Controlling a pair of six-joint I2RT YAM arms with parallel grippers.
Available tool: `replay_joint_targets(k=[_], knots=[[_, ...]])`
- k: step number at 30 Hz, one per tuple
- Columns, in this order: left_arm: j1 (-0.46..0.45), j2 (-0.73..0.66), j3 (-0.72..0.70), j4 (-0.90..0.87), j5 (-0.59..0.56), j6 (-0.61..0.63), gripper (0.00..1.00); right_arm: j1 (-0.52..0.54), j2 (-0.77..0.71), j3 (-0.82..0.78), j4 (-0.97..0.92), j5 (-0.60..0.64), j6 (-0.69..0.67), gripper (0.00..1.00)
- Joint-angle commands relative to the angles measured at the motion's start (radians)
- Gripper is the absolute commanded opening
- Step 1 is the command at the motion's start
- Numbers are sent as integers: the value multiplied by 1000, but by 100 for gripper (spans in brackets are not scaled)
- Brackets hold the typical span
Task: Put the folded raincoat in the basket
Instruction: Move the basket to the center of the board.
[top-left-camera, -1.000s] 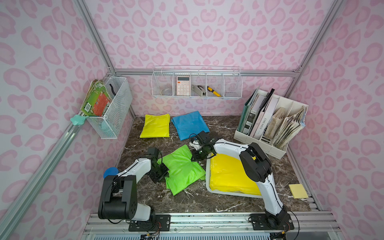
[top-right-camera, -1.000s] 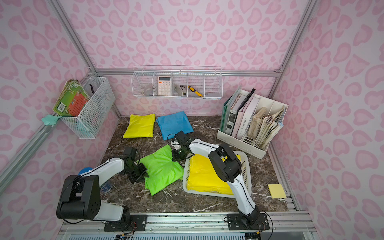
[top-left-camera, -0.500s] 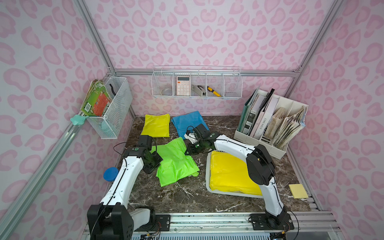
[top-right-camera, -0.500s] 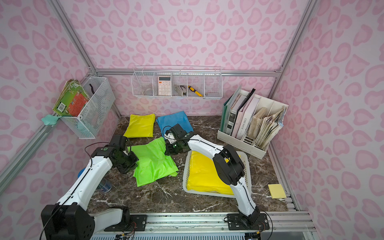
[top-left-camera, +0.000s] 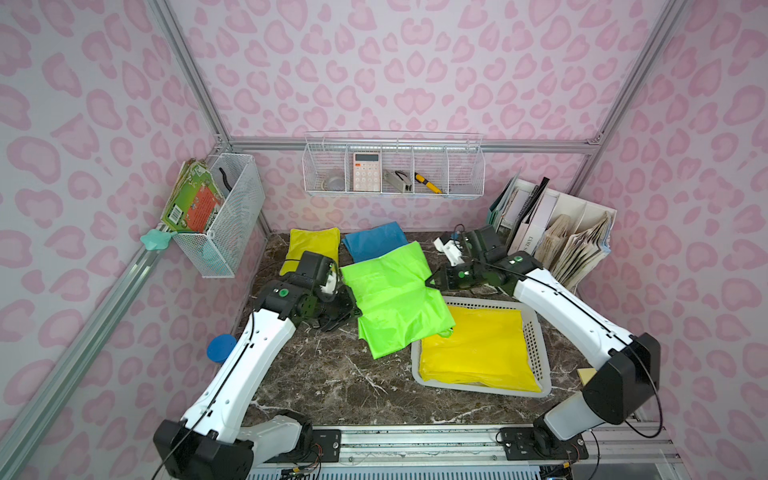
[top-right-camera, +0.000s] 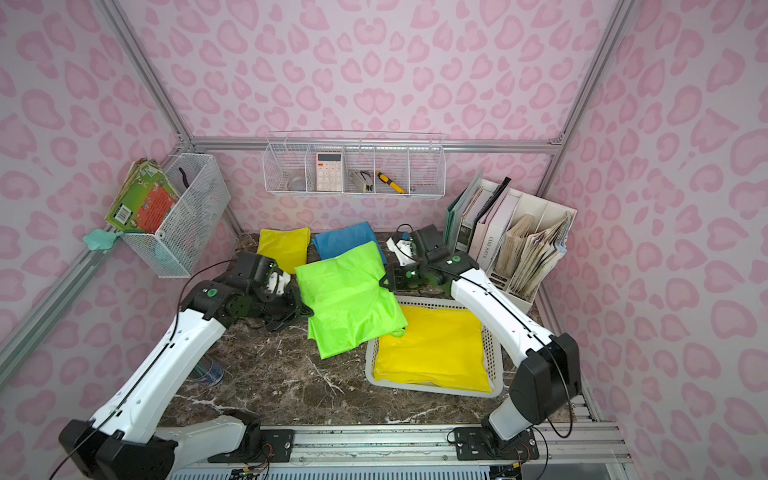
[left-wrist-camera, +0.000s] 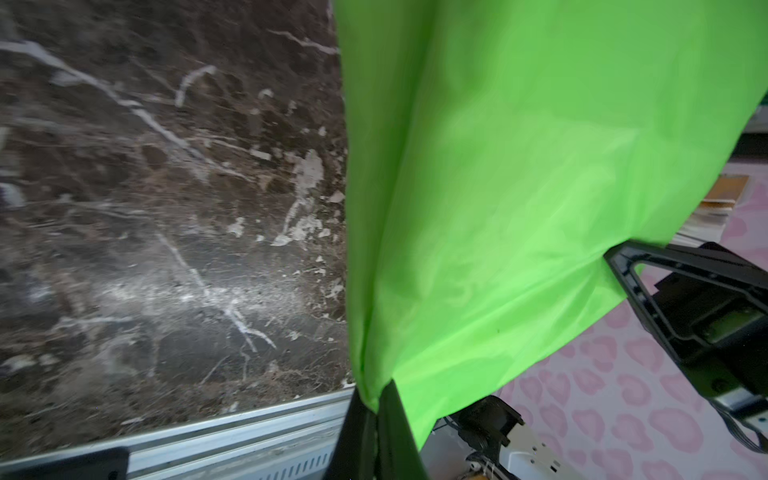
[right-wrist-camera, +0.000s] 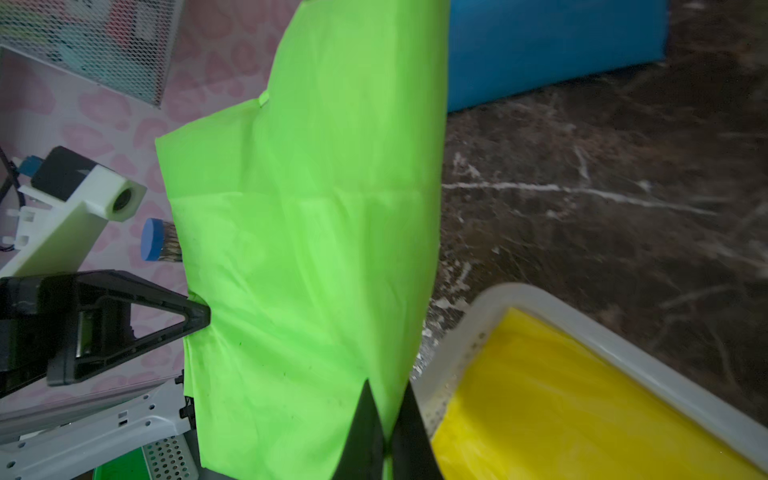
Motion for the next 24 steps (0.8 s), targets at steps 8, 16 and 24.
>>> replay_joint_targets(k=[8,16,24], knots=[[-313,397,162,142,-27,-116,0,-310,-388,-354,-161,124,-80,1],[-384,496,117,170,-23,-140,0,-329,-464,-493,-194,155,-79,1],[-337,423,-32,85,-111,-109,0,-203,-436,-567,-86,149,25,0]])
